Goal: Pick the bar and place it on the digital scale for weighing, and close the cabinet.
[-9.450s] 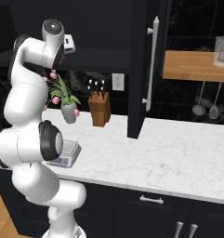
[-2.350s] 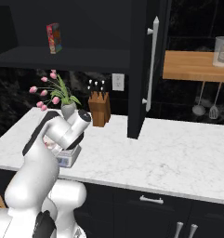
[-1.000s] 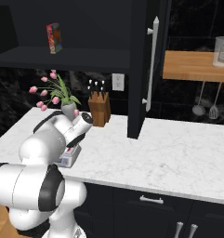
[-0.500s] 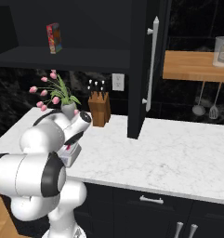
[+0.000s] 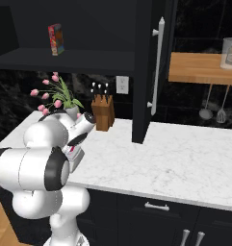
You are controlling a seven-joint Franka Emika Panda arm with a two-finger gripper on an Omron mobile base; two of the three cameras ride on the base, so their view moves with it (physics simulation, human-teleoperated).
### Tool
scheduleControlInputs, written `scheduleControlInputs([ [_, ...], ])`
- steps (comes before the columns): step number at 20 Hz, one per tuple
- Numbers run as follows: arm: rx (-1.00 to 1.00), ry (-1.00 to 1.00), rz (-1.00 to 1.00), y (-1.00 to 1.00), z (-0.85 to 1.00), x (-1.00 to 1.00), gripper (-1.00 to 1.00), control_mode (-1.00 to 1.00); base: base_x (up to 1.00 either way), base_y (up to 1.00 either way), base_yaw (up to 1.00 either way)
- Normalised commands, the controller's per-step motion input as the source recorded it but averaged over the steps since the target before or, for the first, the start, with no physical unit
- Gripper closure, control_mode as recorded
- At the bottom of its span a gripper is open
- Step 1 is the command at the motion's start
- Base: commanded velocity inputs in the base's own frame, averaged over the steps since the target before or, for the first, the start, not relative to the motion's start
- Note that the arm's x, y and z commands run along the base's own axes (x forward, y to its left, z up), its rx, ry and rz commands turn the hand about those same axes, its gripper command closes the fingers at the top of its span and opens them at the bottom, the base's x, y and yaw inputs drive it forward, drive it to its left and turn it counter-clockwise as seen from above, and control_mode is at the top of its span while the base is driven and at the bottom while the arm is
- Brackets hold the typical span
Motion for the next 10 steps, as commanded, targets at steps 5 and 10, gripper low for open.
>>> scheduleControlInputs([
  [5, 0.0, 0.0, 0.0, 0.0, -0.08, 0.02, -1.0, -1.0, 0.0, 0.0, 0.0],
  [10, 0.0, 0.0, 0.0, 0.0, -0.01, -0.08, -1.0, -1.0, 0.0, 0.0, 0.0],
])
